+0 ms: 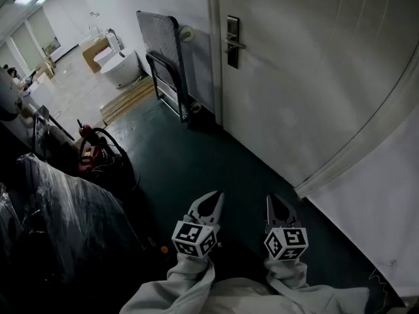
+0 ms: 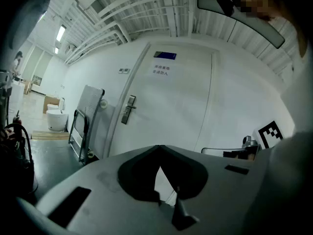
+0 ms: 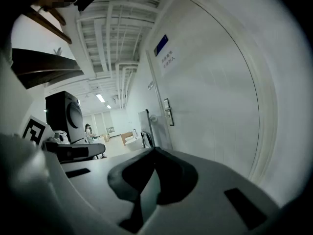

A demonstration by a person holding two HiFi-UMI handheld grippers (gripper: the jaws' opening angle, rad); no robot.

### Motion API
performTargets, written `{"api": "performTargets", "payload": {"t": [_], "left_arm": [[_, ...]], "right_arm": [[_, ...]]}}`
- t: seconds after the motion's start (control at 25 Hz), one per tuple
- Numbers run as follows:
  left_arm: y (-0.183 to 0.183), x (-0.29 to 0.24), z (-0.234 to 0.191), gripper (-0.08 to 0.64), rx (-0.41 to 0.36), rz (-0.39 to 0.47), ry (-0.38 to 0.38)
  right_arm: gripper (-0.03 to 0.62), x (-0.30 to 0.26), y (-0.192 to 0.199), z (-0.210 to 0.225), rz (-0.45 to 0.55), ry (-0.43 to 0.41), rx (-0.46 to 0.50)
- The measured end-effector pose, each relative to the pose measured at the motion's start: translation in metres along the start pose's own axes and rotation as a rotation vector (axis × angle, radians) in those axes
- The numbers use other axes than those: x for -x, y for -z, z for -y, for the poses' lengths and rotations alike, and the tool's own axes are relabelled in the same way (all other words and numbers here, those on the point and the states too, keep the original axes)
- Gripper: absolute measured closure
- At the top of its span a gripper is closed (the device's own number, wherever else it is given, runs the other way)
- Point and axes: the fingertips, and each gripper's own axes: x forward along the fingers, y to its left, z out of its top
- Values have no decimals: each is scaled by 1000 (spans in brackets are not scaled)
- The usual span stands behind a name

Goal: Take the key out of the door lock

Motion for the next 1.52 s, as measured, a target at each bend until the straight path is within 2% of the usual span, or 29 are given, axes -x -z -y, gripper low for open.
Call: {"api": "performTargets", "payload": {"t": [0.52, 1.16, 1.52], "left_arm": [[-8, -11, -5, 546, -35, 2, -16], [5, -17, 10, 546, -32, 31, -66], [7, -23, 6, 546, -34, 32, -86]], "right_arm": [[540, -7, -10, 5, 22, 13, -2], [540, -4, 0, 15, -11, -63, 15], [540, -13, 1, 25, -15, -62, 2]]}}
